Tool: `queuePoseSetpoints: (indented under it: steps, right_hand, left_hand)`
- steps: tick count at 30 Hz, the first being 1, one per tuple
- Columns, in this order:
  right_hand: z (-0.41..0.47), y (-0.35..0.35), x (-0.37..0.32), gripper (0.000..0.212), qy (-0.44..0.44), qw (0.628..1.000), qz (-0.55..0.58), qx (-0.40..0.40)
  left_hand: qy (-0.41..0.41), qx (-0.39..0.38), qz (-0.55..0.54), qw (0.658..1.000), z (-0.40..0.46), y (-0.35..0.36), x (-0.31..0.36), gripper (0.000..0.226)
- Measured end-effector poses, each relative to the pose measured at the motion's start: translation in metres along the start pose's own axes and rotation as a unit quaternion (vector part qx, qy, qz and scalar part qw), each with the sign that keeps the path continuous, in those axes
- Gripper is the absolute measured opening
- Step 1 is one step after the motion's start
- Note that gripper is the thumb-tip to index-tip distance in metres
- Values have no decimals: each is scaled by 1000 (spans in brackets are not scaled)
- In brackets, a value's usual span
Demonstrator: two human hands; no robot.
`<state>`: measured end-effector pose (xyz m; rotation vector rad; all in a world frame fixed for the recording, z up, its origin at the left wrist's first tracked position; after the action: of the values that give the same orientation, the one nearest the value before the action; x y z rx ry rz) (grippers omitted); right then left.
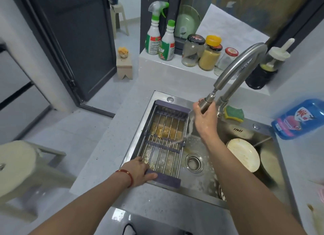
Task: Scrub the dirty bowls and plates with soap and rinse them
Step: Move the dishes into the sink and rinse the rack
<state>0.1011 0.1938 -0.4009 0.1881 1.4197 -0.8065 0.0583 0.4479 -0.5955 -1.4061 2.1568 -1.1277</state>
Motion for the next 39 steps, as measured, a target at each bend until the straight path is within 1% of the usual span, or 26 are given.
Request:
queuePoseSetpoints:
  steps: [2, 7, 11, 14, 19, 21, 23, 27, 31, 35, 36, 39]
  right_hand:
    - [-14, 12, 15, 20, 37, 999, 16, -25]
    - [-43, 55, 43, 15, 118, 986, 52, -102]
    - [-36, 66, 48, 15, 153, 980, 86, -91]
    - [-23, 75, 45, 17, 152, 979, 99, -88]
    - [-11, 88, 47, 24, 153, 978, 112, -81]
    - [-5, 88, 50, 28, 152, 980, 106, -69]
    - [0, 86, 50, 31, 145, 983, 91, -73]
    - [11, 88, 49, 32, 128, 987, 65, -75]
    - [18, 87, 48, 29, 107, 990, 37, -83]
    - [20, 77, 56, 31, 98, 985, -21, -139]
    - [21, 71, 58, 30, 100, 984, -33, -143]
    - [25, 53, 64, 29, 102, 988, -47, -106]
  left_hand:
    - [-1, -6, -12, 1000, -1, 1, 0, 80]
    - [-3, -17, 29, 999, -3, -1, 3, 83]
    - [0, -31, 40, 999, -2, 0, 4, 84]
    - [-8, -42, 47, 998, -1, 1, 3, 86]
    - [-5, -41, 27, 999, -3, -4, 6, 78]
    - [-6, -50, 21, 999, -1, -1, 5, 79]
    - [-8, -56, 25, 998, 0, 2, 5, 82]
    - [6, -38, 23, 999, 4, 3, 3, 79]
    - [22, -28, 35, 999, 6, 3, 5, 78]
    - [29, -30, 41, 998, 4, 0, 7, 78]
    - [30, -31, 43, 998, 3, 0, 7, 79]
    - [39, -21, 77, 996, 8, 1, 7, 83]
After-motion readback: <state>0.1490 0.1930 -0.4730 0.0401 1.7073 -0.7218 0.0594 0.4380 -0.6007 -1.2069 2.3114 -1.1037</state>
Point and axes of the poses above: each hand's wrist, its own z-axis towards the middle knuckle, its own y-axis out of the palm, x = y × z, the point moved 7 cm from there along z, towards the middle knuckle, and after that the axes turned 8 degrees about -y, right-handed, at the moved point
